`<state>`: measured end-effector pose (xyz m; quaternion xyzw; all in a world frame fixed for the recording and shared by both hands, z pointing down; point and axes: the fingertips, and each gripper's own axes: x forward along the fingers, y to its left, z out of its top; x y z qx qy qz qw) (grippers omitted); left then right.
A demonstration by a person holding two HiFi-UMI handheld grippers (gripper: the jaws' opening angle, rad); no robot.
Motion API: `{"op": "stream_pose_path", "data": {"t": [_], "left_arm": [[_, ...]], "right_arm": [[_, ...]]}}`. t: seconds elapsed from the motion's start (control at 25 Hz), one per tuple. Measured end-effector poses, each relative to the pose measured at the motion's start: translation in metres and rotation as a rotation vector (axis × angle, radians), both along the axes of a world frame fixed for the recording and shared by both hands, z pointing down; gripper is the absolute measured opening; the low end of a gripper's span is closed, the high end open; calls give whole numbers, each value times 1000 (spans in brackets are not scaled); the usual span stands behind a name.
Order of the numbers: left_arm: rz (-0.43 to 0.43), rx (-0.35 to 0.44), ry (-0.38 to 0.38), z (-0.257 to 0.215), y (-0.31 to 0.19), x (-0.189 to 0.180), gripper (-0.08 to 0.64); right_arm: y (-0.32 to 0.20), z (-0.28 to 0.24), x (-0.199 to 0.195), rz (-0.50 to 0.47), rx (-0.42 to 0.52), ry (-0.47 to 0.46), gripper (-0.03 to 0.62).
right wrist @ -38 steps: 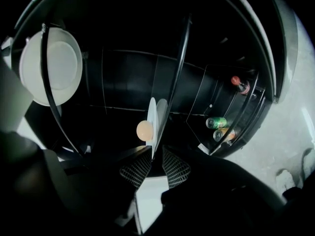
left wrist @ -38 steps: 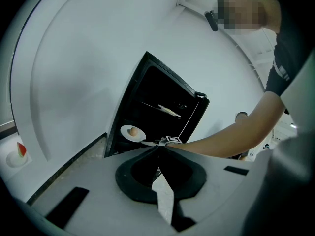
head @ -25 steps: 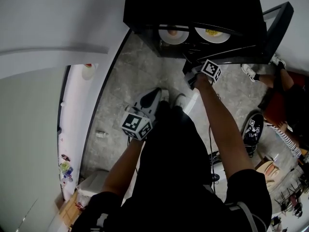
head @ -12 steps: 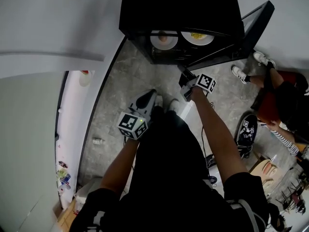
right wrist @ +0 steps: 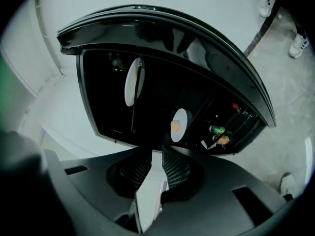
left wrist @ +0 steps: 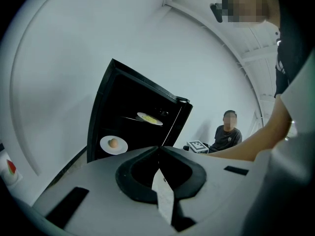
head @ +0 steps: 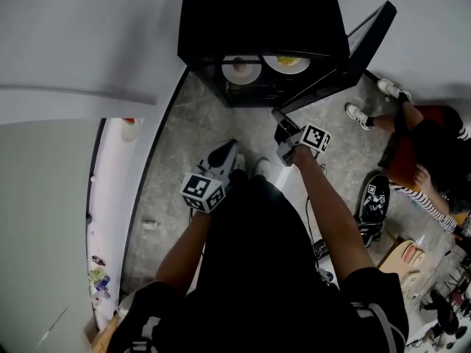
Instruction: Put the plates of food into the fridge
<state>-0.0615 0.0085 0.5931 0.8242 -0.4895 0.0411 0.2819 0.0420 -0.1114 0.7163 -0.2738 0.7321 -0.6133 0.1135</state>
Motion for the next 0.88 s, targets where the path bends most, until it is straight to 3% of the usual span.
{"op": "stream_pose_path", "data": {"t": [0.4,0.88], "left_arm": [[51,22,-23,-20,4,8,21],[40,31,-38,-27,13,-6,21]], "right_arm": [[10,-68,8,34,79,-64,61],[31,-113,15,36,144,-36,61]]}}
